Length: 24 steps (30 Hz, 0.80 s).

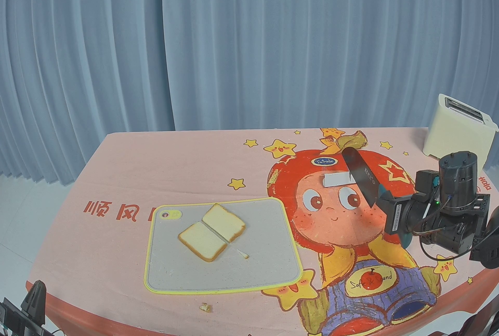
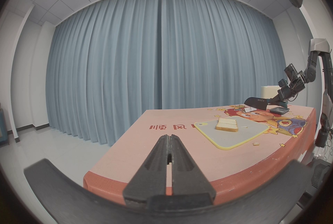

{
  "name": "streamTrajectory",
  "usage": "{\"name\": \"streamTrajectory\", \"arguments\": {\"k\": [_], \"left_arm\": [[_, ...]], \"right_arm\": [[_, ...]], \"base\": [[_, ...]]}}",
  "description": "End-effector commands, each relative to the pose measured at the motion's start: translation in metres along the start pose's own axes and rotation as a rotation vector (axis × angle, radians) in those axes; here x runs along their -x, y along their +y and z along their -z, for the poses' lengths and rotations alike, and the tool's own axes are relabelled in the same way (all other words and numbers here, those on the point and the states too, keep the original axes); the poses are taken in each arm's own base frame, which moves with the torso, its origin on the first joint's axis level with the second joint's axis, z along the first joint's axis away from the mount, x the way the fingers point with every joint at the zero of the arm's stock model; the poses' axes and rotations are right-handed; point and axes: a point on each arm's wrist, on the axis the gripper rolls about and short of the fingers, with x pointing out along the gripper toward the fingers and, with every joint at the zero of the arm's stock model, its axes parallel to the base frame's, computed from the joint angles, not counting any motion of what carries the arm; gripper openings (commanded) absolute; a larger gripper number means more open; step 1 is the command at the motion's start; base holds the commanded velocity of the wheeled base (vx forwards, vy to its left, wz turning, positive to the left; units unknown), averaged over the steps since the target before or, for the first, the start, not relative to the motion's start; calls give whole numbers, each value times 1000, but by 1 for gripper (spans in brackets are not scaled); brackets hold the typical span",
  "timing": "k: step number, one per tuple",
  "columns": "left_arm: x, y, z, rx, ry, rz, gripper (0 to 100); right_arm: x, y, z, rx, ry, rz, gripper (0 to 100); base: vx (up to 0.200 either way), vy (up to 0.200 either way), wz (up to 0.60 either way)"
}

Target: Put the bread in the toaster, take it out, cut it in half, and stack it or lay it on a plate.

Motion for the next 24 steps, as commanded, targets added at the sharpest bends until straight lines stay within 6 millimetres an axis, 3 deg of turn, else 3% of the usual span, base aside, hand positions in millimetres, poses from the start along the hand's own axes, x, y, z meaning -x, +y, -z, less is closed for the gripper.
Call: {"name": "streamTrajectory", "arguments": {"k": [1,24], "left_arm": [[-1,0,4,0,18,0,0],[-1,0,4,0,18,0,0]], "right_arm": [[-1,0,0,-1,2,1,0],[-2,0,3,4,16,2,0]], "base": [[0,0,0],[0,0,0]]}}
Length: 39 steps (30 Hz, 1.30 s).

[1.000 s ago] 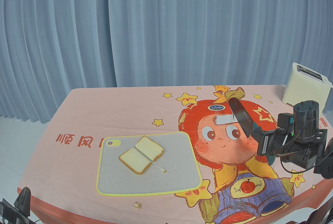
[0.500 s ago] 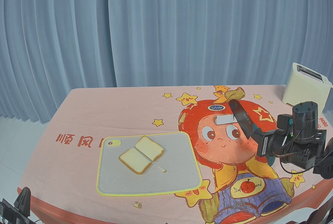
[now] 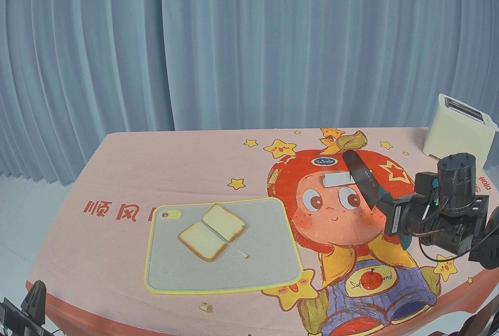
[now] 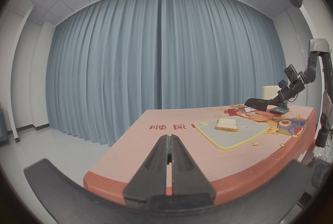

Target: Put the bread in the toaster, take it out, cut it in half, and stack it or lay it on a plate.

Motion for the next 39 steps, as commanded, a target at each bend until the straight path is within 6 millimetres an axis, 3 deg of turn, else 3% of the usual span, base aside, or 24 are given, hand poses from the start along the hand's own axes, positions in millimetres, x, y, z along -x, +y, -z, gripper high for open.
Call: {"name": "streamTrajectory", "arguments": {"k": [1,39], "left_arm": [[-1,0,4,0,18,1,0],[-1,0,5,0,19,1,0]], "right_arm": [[0,1,1,3,4,-3,0],[-3,0,9,9,45,5,0]], "base": [[0,0,0],[0,0,0]]}}
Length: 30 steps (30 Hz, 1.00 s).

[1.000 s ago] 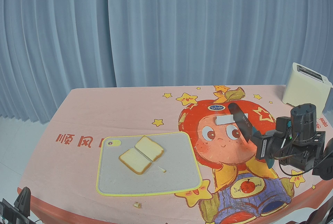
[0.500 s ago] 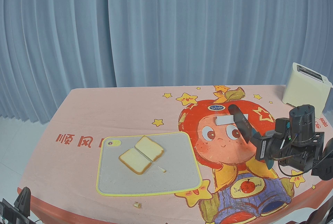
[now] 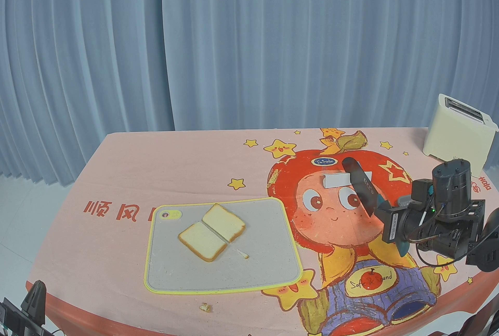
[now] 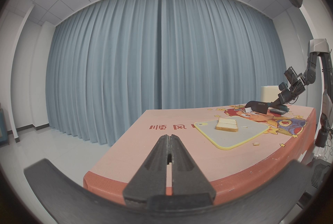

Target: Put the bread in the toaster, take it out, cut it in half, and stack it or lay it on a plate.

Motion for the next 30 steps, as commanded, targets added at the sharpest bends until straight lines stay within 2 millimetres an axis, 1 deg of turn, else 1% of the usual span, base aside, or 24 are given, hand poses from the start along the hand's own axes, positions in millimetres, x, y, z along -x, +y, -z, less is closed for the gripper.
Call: {"name": "streamTrajectory", "arguments": {"k": [1,14,15,30], "left_arm": [[-1,0,4,0,18,0,0],[-1,0,4,0,18,0,0],[-1,0,4,0,18,0,0],[-1,0,4,0,18,0,0]], "right_arm": [[0,0,1,1,3,0,0],[0,0,0,1,2,-1,0],[0,0,0,1,1,1,100],[-4,2,2,2,5,1,100]], "base": [[0,0,0],[0,0,0],[0,0,0],[0,0,0]]}}
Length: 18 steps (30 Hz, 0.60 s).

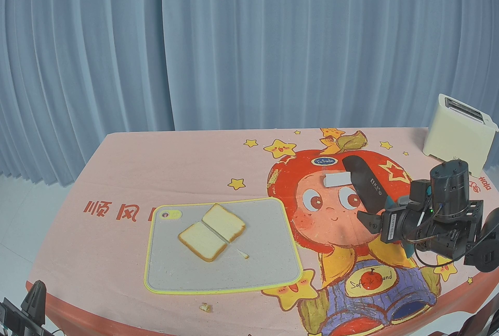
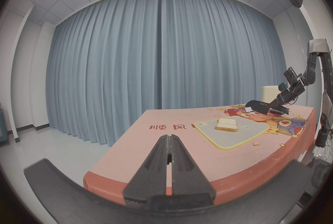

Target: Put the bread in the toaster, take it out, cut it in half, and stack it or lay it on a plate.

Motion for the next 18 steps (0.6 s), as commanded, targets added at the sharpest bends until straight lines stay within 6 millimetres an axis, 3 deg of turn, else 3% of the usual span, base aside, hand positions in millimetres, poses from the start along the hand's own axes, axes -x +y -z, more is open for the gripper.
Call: {"name": "streamTrajectory", "arguments": {"k": [1,18], "left_arm": [[-1,0,4,0,18,0,0],[-1,0,5,0,19,0,0]], "right_arm": [[-1,1,1,3,3,0,100],[7,0,-6,1,-44,15,100]], "base": [[0,0,0],[0,0,0]]}}
